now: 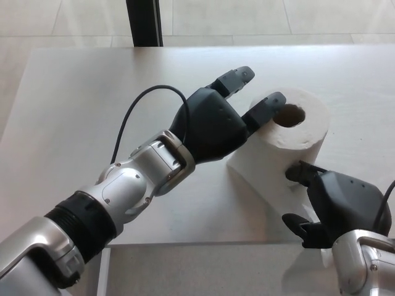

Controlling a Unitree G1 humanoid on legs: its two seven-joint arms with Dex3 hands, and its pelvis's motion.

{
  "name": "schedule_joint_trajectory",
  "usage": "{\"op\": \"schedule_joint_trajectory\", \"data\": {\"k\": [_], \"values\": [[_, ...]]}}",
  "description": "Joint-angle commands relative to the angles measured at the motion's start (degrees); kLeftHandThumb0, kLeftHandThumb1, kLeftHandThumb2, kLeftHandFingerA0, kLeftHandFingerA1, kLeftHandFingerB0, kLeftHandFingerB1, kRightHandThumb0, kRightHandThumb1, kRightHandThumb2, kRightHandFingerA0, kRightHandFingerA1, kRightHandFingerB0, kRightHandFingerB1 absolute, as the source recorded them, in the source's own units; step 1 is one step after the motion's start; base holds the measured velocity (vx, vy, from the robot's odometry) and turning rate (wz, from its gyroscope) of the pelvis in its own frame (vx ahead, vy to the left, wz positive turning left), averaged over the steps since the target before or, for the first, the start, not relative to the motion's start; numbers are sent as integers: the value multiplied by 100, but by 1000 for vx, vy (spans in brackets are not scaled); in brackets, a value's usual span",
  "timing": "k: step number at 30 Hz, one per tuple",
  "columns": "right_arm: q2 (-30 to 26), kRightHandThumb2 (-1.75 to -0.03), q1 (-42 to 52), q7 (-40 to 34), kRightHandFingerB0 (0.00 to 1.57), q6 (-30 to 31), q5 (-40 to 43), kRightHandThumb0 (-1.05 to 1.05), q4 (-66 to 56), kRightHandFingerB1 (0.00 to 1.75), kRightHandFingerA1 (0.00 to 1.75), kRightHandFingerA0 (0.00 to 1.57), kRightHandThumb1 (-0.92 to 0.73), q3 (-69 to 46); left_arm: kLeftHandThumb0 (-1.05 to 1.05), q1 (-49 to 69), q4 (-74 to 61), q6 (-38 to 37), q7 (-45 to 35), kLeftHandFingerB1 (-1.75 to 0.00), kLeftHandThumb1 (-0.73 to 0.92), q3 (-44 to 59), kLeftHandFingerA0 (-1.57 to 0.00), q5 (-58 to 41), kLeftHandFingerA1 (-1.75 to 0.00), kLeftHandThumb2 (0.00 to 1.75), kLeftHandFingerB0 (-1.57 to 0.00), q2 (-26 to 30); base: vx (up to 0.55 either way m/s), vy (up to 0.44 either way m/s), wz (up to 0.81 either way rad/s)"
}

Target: A toilet paper roll is kept in the middle of the desk infront of the robot. The robot places its left hand on the top of the toilet paper roll to hold it still and uses its right hand to tear off a piece of toilet paper from it and hands the paper to a person

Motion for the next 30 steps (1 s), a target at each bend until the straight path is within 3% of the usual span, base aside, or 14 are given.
{"op": "schedule_joint_trajectory", "data": {"k": [1,2,3,6,8,14,15,16,20,22,23,24,26,30], "values": [[-136,-93,-182,826,32,375,-237,-59,-72,54,103,70,-48,29,-54,-24,114,15,-96,-18,58,-21,0,70,-9,74,-2,65,0,0,0],[-102,-92,-174,823,33,381,-260,-59,-45,54,102,70,-48,20,-57,-34,121,-2,-83,-26,66,-20,0,61,-10,64,0,61,0,0,0],[-47,-59,-136,748,44,341,-277,-54,-30,41,126,70,-61,-7,-60,-36,114,-4,-97,-16,58,-16,0,56,-11,82,-3,62,0,0,0],[22,-60,-130,719,45,342,-410,-49,83,41,139,76,-62,24,-52,-25,106,-14,-115,-24,67,-4,0,28,-11,60,0,65,0,0,0],[79,-59,-127,663,48,340,-528,-47,225,42,142,82,-64,48,-55,-16,107,-19,-139,-17,54,-5,0,15,-13,83,-4,61,0,0,0],[189,-62,-7,430,46,113,-665,-43,538,45,146,79,-65,-54,-54,-9,89,-70,-157,-14,53,-15,0,-5,-10,81,-5,70,0,0,0],[175,-60,12,402,46,50,-688,-44,556,45,147,80,-67,-56,-49,-10,115,-91,-58,-30,62,-17,0,0,-19,59,0,66,0,0,0],[214,-64,23,417,46,50,-727,-47,518,47,150,79,-65,-44,-53,-9,81,-104,-140,-19,52,0,0,-33,-15,83,-3,80,0,0,0],[351,-65,27,304,52,-19,-891,-46,691,49,154,81,-66,-36,-48,-25,118,-107,-90,-24,58,-4,0,-31,-13,71,-1,58,0,0,0],[495,-71,213,-350,78,-488,-823,-34,774,65,166,87,-67,-193,-57,-5,107,-112,-28,-24,54,-6,0,-24,-16,81,-3,70,0,0,0],[519,-96,268,-492,83,-640,-772,-38,753,79,131,115,-49,-262,-58,-1,114,-99,29,-26,55,-15,0,1,-18,82,-1,71,0,0,0],[532,-71,288,-642,91,-744,-815,-34,817,72,163,88,-64,-282,-56,-1,118,-105,29,-30,66,-18,0,0,-22,60,-1,74,0,0,0],[518,-67,387,-1211,85,-1209,-792,-35,940,68,162,84,-65,-375,-64,3,134,-132,-4,-24,48,-11,0,-35,-29,89,0,75,0,0,0],[876,-81,748,-2013,81,-2031,-175,-33,884,90,175,98,-81,-862,-68,67,100,-145,-5,-21,52,-48,0,-6,-27,91,0,117,0,0,0]]}}
